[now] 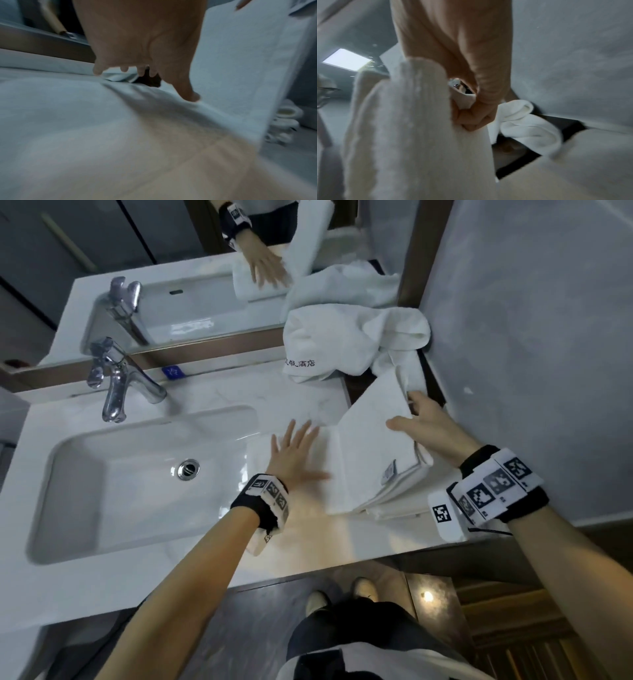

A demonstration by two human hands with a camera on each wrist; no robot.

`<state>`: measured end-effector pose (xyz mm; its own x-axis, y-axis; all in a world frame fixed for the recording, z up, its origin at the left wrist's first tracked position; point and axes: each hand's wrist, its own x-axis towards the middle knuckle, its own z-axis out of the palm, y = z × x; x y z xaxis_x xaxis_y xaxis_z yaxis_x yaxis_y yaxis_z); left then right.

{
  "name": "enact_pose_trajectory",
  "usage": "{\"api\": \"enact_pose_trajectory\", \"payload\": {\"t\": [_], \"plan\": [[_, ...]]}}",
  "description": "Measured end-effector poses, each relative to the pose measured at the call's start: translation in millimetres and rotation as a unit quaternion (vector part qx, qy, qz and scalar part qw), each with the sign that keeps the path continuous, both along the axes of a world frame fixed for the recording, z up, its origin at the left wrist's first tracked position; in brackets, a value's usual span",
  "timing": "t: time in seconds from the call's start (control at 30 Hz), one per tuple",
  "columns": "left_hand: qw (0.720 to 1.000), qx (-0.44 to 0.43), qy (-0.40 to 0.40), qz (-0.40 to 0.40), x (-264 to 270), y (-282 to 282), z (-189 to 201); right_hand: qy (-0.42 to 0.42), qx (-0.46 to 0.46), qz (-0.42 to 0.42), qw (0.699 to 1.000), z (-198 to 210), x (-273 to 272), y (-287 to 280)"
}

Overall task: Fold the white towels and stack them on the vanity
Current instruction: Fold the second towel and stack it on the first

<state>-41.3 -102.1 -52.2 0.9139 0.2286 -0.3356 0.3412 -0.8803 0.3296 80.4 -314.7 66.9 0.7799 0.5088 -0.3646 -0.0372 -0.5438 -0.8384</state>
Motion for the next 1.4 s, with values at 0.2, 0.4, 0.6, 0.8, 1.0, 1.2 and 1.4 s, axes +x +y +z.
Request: {"api": "enact_pose_trajectory", "payload": {"t": [0.2, 0.4, 0.6, 0.8, 1.0, 1.2, 1.4], "plan": [[0.909, -0.169, -0.003, 0.382, -58.2, 55.0, -6.4, -0.033, -0.012, 0.096, 0.995, 4.6, -33.2, 65.7], [0.69, -0.515, -0.008, 0.508, -83.2, 52.0, -3.2, -0.062, -0.076, 0.174, 0.98, -20.6, -76.1, 136.8], [0.643, -0.587, -0.011, 0.492, -91.6, 55.7, -6.5, -0.053, -0.145, 0.225, 0.962, -64.7, -116.6, 179.4], [0.718, -0.531, 0.017, 0.449, -88.9, 58.2, -6.3, -0.051, -0.113, 0.226, 0.966, -89.2, -117.7, 171.6], [0.956, -0.039, -0.16, 0.244, -78.1, 33.9, -2.1, -0.295, -0.119, 0.122, 0.94, -109.9, -83.5, 113.9], [0.995, 0.035, -0.057, 0.07, -61.9, 16.8, -28.2, -0.324, -0.28, 0.18, 0.886, -137.7, -89.4, 99.4], [0.99, -0.02, -0.099, 0.102, -63.9, 21.2, -44.1, -0.306, -0.289, 0.175, 0.89, -152.0, -93.0, 102.6]]}}
